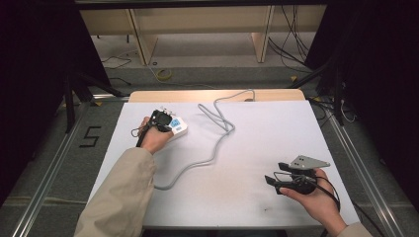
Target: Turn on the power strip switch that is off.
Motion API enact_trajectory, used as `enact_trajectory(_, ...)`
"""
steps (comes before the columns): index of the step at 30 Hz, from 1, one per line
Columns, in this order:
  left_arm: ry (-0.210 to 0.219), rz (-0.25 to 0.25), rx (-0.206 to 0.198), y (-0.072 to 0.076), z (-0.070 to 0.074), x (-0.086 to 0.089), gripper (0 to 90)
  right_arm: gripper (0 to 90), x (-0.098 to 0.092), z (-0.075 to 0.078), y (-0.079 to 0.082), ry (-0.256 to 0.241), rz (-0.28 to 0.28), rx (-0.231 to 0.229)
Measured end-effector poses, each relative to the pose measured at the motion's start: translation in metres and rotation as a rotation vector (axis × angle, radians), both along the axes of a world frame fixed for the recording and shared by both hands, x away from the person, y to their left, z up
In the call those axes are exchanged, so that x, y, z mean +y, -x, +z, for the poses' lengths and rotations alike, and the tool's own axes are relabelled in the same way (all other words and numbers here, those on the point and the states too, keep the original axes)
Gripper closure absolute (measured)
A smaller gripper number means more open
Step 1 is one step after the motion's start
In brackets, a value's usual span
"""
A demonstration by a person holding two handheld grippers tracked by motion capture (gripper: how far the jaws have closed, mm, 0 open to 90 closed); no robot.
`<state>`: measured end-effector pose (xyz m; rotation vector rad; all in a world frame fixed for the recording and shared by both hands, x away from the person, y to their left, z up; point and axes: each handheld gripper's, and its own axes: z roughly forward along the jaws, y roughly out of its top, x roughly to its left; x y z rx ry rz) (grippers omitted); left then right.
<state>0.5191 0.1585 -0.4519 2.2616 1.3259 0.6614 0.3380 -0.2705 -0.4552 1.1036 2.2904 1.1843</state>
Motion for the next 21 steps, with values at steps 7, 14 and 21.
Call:
enact_trajectory(7, 0.011, 0.008, -0.003, -0.0002, -0.0003, 0.0001, 89.7, 28.6, -0.0001, 0.0001, 0.0002, -0.001, 0.000, 0.000)
enact_trajectory(14, 0.019, 0.010, -0.008, 0.0008, 0.0020, 0.0021, 84.0, 28.6, -0.0003, 0.0002, 0.0000, 0.000, 0.001, 0.000)
enact_trajectory(21, 0.034, 0.016, -0.040, 0.0043, 0.0096, 0.0051, 78.4, 28.6, 0.0002, 0.0001, 0.0001, -0.001, 0.000, 0.000)
